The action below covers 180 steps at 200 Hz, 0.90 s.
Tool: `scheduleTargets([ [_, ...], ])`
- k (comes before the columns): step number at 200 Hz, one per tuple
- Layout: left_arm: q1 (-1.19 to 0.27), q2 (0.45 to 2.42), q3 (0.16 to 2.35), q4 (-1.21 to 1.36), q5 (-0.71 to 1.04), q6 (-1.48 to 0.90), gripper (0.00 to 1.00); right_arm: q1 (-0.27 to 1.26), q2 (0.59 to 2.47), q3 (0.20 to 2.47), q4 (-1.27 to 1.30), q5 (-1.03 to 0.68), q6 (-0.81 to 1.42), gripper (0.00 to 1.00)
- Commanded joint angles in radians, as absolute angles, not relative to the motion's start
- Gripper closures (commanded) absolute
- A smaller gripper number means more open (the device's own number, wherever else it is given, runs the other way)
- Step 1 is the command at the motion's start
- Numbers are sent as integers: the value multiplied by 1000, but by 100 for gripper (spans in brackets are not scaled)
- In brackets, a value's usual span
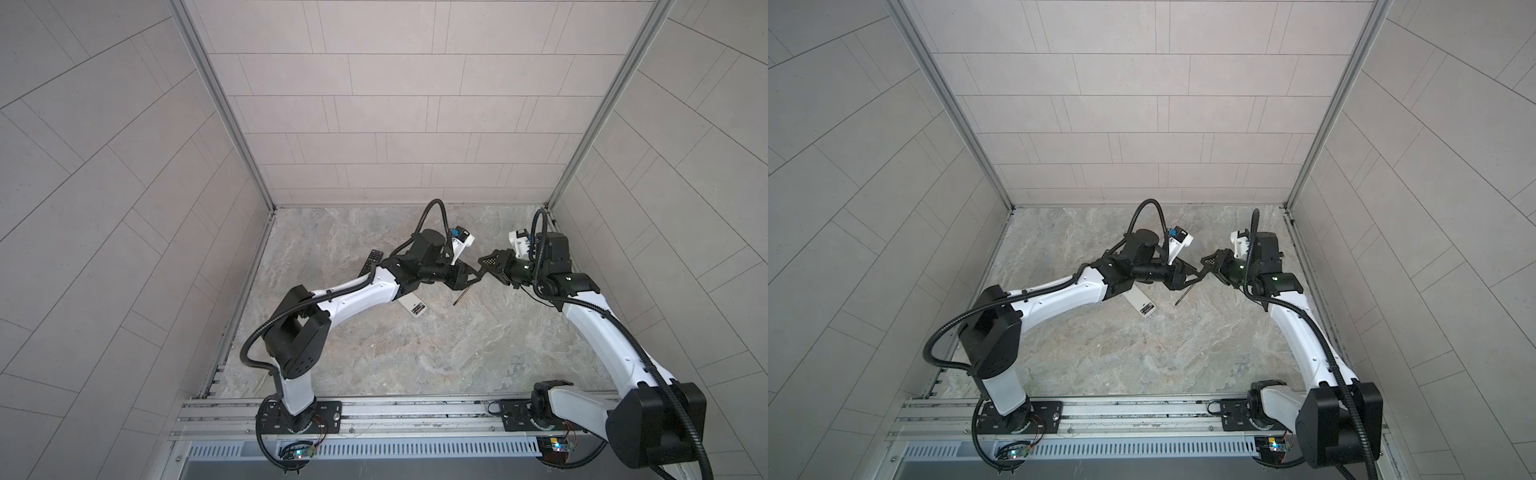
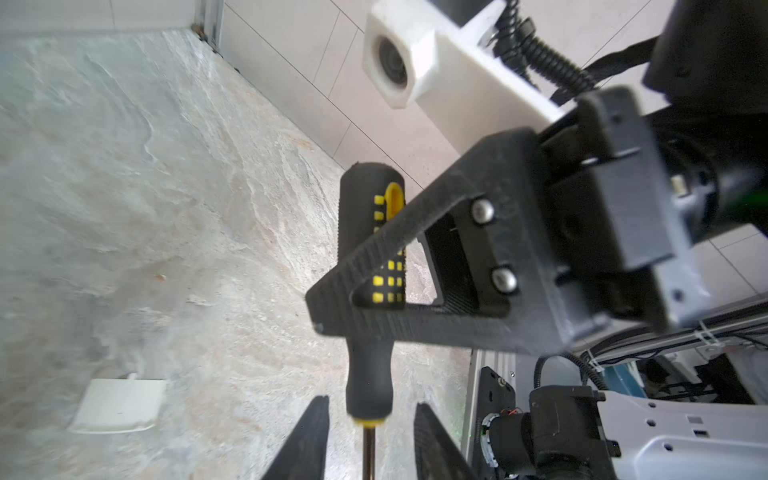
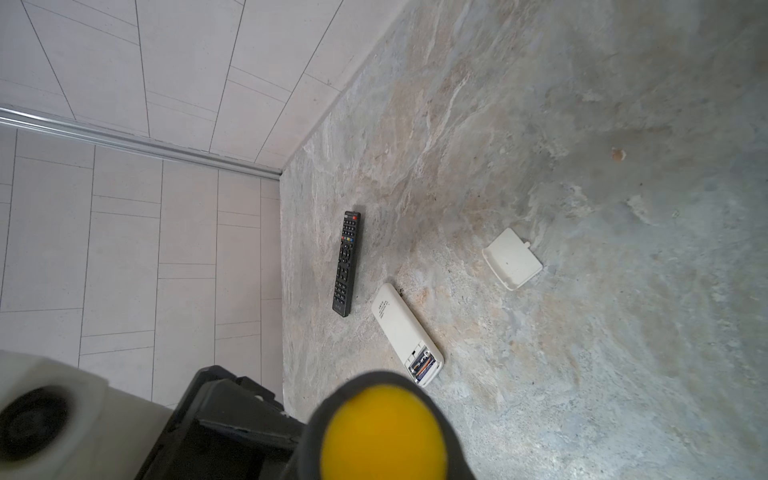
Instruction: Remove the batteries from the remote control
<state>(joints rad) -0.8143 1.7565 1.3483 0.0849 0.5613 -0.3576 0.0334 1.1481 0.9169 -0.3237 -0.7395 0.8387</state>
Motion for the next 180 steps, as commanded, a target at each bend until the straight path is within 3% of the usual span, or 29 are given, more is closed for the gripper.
scheduleTargets([
  [1, -780, 1654, 1303, 34, 488, -319, 55, 32, 1116, 903, -219, -716, 843, 84],
  [42, -781, 1606, 1314, -123, 443, -245, 49, 61, 1093, 878, -143, -663, 846, 84],
  [53, -793, 1610, 1321, -120, 449, -246, 43, 75, 1097, 882, -128, -663, 845, 84],
  [86, -843, 1672, 1385, -107, 462, -221, 42, 131, 1120, 915, -139, -652, 836, 84],
  [149, -890, 1768, 1452, -90, 386, -193, 47, 161, 1115, 925, -140, -646, 854, 84],
  [180, -894, 1787, 1466, -79, 396, -193, 64, 168, 1120, 925, -144, -652, 857, 84],
])
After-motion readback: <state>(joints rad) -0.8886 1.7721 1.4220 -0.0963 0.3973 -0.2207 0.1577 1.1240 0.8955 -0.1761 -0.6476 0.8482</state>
